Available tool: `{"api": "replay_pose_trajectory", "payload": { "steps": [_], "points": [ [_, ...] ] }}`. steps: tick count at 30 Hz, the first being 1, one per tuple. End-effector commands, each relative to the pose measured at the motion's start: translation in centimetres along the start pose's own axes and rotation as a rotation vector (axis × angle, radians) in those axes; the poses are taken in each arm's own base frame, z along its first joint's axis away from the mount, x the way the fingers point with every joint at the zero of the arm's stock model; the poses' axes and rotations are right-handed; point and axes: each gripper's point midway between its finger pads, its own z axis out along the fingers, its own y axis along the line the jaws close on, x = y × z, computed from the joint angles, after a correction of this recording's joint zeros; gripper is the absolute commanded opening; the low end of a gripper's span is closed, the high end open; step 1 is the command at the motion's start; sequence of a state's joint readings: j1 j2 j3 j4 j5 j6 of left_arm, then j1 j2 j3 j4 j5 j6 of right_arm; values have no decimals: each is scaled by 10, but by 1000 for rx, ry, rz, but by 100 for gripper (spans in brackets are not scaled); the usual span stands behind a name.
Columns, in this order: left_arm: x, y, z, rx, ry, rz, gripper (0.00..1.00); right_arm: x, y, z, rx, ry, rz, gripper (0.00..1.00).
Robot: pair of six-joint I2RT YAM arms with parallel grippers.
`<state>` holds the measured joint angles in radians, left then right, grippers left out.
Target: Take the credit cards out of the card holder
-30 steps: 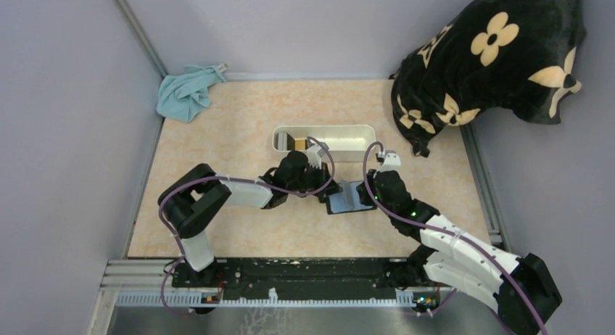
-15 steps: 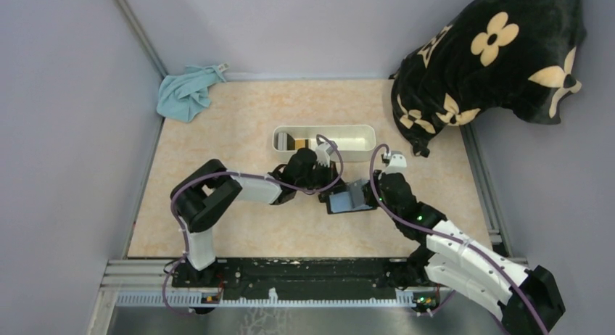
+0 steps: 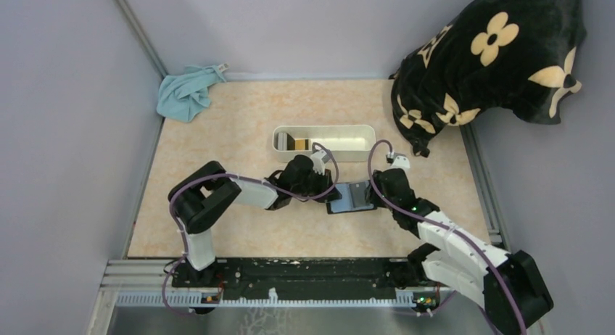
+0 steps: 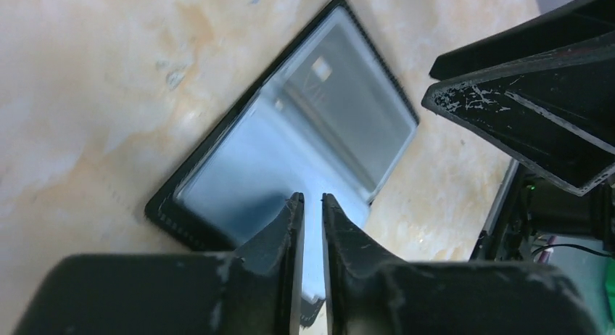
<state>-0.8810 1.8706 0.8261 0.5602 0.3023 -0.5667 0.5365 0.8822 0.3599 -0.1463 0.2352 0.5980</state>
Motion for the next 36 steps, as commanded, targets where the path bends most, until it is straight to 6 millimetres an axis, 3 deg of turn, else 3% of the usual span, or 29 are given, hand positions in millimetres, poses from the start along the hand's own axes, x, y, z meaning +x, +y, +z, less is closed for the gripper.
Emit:
{"api": "replay_pose_trajectory", "payload": {
  "steps": [1,3,8,10,13,14,25,36],
  "points": [
    [10,11,-12,-56,1,25,29,-6,15,9,-60,1,-7,43],
    [14,17,-17,-82,-1,22,41,-5,18,13,-65,14,-16,41],
    [14,21,-20,-104,-12,30,38,-2,23,19,-94,23,-13,30],
    [15,22,-20,-107,-9,28,33,2,21,22,-84,36,-16,29],
    [20,24,-20,-104,8,30,4,8,18,25,-73,55,-16,29],
    [23,24,-19,-102,15,30,0,10,17,25,-69,59,-16,29],
    [30,30,-21,-117,27,21,0,4,9,19,-34,26,-24,35],
    [27,27,-22,-111,18,19,0,26,1,26,-26,79,-28,35]
  ]
}}
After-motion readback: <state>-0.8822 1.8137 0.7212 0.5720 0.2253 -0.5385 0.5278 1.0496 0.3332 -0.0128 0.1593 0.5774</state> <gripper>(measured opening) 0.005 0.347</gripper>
